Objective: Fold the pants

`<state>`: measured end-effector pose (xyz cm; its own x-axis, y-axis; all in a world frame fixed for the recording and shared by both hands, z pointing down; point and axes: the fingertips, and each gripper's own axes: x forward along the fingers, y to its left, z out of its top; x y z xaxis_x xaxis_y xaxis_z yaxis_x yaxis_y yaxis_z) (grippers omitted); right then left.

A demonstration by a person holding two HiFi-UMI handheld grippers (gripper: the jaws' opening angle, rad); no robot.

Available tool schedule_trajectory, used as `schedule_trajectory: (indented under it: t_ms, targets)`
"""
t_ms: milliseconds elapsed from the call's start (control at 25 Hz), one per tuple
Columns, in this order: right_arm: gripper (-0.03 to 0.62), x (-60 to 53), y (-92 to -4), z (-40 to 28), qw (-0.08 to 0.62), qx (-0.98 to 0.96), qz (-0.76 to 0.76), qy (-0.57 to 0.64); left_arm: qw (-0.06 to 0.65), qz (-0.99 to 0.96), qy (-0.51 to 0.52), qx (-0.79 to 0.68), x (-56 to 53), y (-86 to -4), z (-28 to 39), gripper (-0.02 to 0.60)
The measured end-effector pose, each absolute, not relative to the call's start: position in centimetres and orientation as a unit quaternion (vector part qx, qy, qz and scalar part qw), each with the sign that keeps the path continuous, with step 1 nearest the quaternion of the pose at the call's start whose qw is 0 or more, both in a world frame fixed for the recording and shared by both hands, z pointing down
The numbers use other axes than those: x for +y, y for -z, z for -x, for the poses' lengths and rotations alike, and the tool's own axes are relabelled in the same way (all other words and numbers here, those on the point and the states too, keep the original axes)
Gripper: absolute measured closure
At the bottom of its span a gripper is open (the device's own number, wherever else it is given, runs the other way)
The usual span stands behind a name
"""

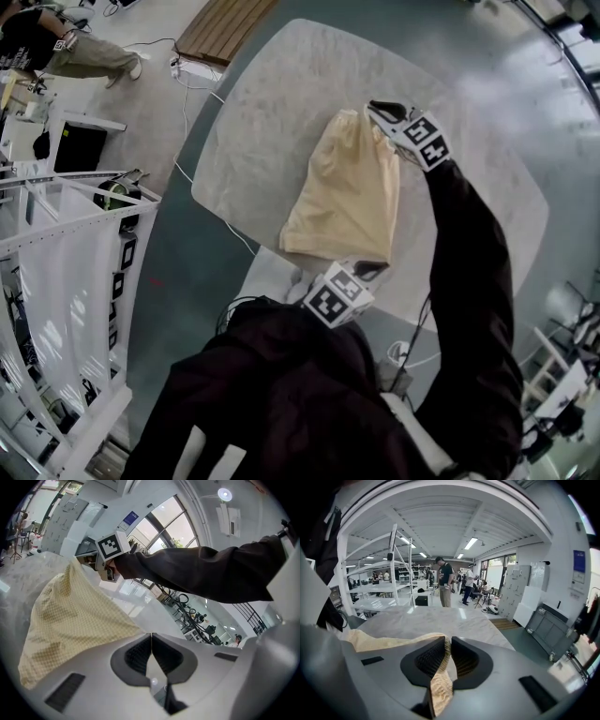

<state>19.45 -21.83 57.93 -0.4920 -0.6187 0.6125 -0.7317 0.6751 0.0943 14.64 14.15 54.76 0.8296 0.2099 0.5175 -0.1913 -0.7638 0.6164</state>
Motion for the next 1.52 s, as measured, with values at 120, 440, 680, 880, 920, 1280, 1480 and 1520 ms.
schedule_trajectory:
  t_ms: [120,440,680,880,920,1280,1480,1520]
  targets:
    - [0.566,-20.7,-58.7,-20.0,0.325,-0.857,-0.389,-0.093,0.350,-0.887,-0.301,0.014,14.8,-55.6,-14.7,0.572]
    - [0.548,-17.8,-60.7,-21.2,0.356,-0.852,-0.372,-0.095,0.351,-0.879,-0.321,0.030,16.0,-57.4,-14.7,0.572]
    - [0.528,-15.5,-62.0,-23.2,0.376,-0.840,-0.374,-0.113,0.349,-0.875,-0.331,0.045,17.1,-58.5,-14.9,0.572]
    - [0.516,-14.1,-63.1,-25.7,0.387,-0.825,-0.390,-0.134,0.347,-0.872,-0.341,0.059,17.9,-59.9,-15.6,0.572]
    - [0.516,-13.6,-63.3,-26.0,0.389,-0.822,-0.392,-0.138,0.346,-0.871,-0.344,0.061,18.0,-60.2,-15.7,0.572]
    - [0.516,-13.5,-60.6,-26.6,0.276,-0.798,-0.497,-0.199,0.350,-0.865,-0.355,0.056,18.1,-63.1,-15.7,0.572]
    - [0.516,-10.3,-59.0,-26.0,0.220,-0.783,-0.535,-0.227,0.379,-0.855,-0.348,0.069,18.9,-63.1,-15.9,0.484]
    - [0.516,-9.4,-58.6,-26.0,0.206,-0.778,-0.545,-0.236,0.379,-0.856,-0.345,0.071,19.0,-62.7,-15.7,0.476]
